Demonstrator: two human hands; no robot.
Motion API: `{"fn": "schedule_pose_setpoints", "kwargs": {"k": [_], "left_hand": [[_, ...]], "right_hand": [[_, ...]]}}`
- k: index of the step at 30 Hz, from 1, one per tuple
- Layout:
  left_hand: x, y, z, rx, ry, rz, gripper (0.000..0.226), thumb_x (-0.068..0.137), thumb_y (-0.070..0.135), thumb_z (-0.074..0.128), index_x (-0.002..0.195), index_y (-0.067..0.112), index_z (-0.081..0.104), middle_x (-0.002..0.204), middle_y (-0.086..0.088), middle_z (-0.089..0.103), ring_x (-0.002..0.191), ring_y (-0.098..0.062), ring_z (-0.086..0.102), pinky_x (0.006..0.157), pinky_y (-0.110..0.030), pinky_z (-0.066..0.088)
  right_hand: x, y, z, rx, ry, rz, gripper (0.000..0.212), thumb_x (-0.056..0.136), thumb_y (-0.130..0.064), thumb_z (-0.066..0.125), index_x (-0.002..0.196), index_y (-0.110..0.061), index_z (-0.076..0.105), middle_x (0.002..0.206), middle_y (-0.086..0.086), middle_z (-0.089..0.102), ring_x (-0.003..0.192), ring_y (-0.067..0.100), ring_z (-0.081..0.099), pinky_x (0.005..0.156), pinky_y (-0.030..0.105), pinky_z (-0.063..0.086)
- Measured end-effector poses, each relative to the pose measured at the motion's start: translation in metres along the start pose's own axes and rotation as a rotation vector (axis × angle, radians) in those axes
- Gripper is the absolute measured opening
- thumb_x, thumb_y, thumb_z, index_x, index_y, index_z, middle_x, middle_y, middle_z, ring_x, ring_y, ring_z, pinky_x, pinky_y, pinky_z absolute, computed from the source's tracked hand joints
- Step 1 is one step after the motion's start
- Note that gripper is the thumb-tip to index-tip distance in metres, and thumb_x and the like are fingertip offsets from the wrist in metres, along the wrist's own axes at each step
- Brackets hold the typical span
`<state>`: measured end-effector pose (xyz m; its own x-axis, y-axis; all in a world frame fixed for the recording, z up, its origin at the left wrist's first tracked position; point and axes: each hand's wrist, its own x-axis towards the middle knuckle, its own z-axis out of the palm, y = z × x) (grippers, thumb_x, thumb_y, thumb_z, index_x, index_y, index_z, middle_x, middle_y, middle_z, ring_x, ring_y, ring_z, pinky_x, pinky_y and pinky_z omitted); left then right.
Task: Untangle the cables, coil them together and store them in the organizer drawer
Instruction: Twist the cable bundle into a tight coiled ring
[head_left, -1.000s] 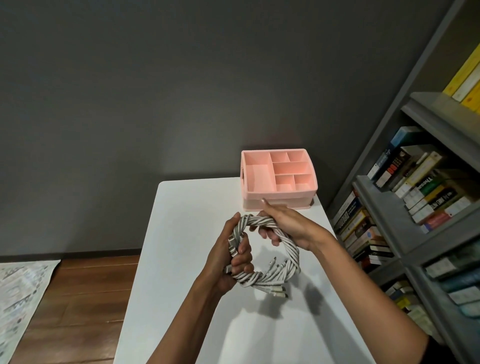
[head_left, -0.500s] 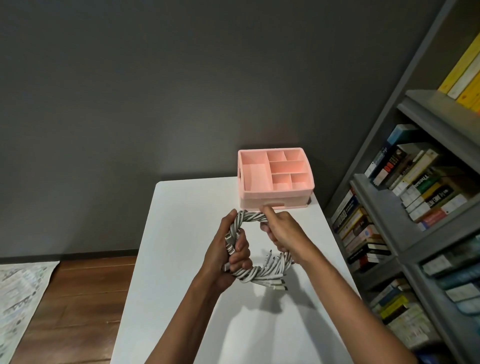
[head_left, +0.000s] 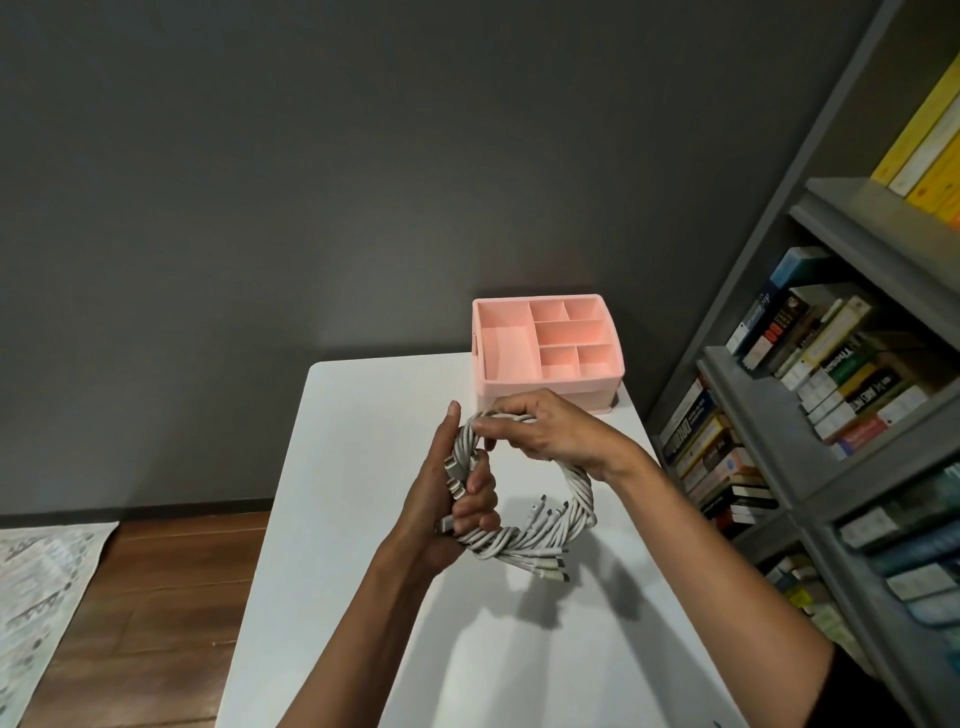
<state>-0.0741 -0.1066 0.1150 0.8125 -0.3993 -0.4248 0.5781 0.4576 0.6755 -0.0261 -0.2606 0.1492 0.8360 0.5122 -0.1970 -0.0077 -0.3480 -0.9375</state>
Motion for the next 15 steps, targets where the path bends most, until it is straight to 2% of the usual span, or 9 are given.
{"fn": "schedule_pose_setpoints", "kwargs": {"k": [2,4,5,7,8,9,11,13,15], "left_hand": [[0.001,-0.001,0.002,-0.051,0.029,0.044,0.073,0.083,0.072,0.039,0.043,0.011,0.035,0.03,0.0,0.021,0.023,-0.009,0.018,0.037,-0.019,0.017],[0.004,0.001,0.004,-0.153,0.069,0.097,0.073,0.083,0.071,0.04,0.04,0.012,0.036,0.03,0.001,0.02,0.023,-0.009,0.018,0.039,-0.019,0.013],[0.005,0.003,0.003,-0.233,0.078,0.119,0.072,0.084,0.069,0.04,0.039,0.013,0.037,0.029,0.002,0.02,0.022,-0.008,0.018,0.039,-0.018,0.012],[0.006,0.009,-0.002,-0.4,0.078,0.163,0.071,0.085,0.065,0.041,0.037,0.013,0.036,0.028,0.002,0.022,0.021,-0.007,0.02,0.037,-0.017,0.014],[0.006,0.013,-0.005,-0.464,0.074,0.182,0.07,0.085,0.064,0.041,0.037,0.013,0.036,0.028,0.003,0.022,0.021,-0.007,0.02,0.035,-0.016,0.017],[0.006,0.016,-0.006,-0.515,0.067,0.198,0.069,0.086,0.063,0.041,0.038,0.014,0.036,0.028,0.003,0.023,0.021,-0.007,0.021,0.033,-0.016,0.02],[0.006,0.019,-0.007,-0.59,0.07,0.229,0.068,0.087,0.061,0.042,0.038,0.014,0.037,0.028,0.004,0.023,0.021,-0.007,0.021,0.031,-0.015,0.023],[0.006,0.019,-0.003,-0.624,0.099,0.274,0.068,0.088,0.06,0.041,0.039,0.014,0.037,0.029,0.004,0.023,0.022,-0.007,0.021,0.031,-0.015,0.023],[0.007,0.018,0.0,-0.615,0.157,0.318,0.068,0.089,0.06,0.041,0.039,0.015,0.036,0.03,0.004,0.022,0.023,-0.008,0.021,0.032,-0.014,0.025]], "right_hand": [[0.004,0.001,0.003,-0.037,0.057,-0.046,0.028,0.089,-0.035,0.064,0.102,-0.012,0.071,0.085,-0.003,0.066,0.061,0.008,0.046,0.062,0.023,0.04],[0.005,0.007,0.003,0.042,0.161,-0.077,0.035,0.088,-0.039,0.062,0.114,-0.015,0.066,0.1,-0.007,0.067,0.084,0.006,0.06,0.078,0.019,0.046],[0.001,0.012,0.002,0.122,0.219,-0.081,0.048,0.086,-0.049,0.061,0.122,-0.018,0.061,0.107,-0.008,0.066,0.097,0.004,0.061,0.085,0.018,0.047],[-0.011,0.029,-0.002,0.284,0.291,-0.082,0.08,0.069,-0.073,0.062,0.133,-0.027,0.05,0.124,-0.008,0.062,0.118,0.006,0.056,0.098,0.022,0.044],[-0.018,0.039,-0.002,0.38,0.285,-0.081,0.091,0.061,-0.074,0.069,0.137,-0.029,0.045,0.131,-0.005,0.058,0.121,0.01,0.054,0.1,0.027,0.043],[-0.024,0.049,0.001,0.48,0.247,-0.083,0.099,0.056,-0.067,0.078,0.139,-0.028,0.04,0.134,0.001,0.054,0.118,0.015,0.056,0.099,0.031,0.046],[-0.034,0.064,0.015,0.61,0.198,-0.089,0.105,0.049,-0.049,0.091,0.137,-0.028,0.037,0.129,0.011,0.052,0.099,0.022,0.061,0.089,0.037,0.052],[-0.038,0.066,0.034,0.639,0.364,-0.115,0.097,0.048,-0.035,0.094,0.128,-0.03,0.041,0.111,0.011,0.053,0.079,0.016,0.061,0.072,0.033,0.055],[-0.039,0.058,0.05,0.615,0.606,-0.17,0.072,0.058,-0.013,0.088,0.116,-0.026,0.048,0.091,0.01,0.055,0.066,0.013,0.058,0.059,0.027,0.052]]}}
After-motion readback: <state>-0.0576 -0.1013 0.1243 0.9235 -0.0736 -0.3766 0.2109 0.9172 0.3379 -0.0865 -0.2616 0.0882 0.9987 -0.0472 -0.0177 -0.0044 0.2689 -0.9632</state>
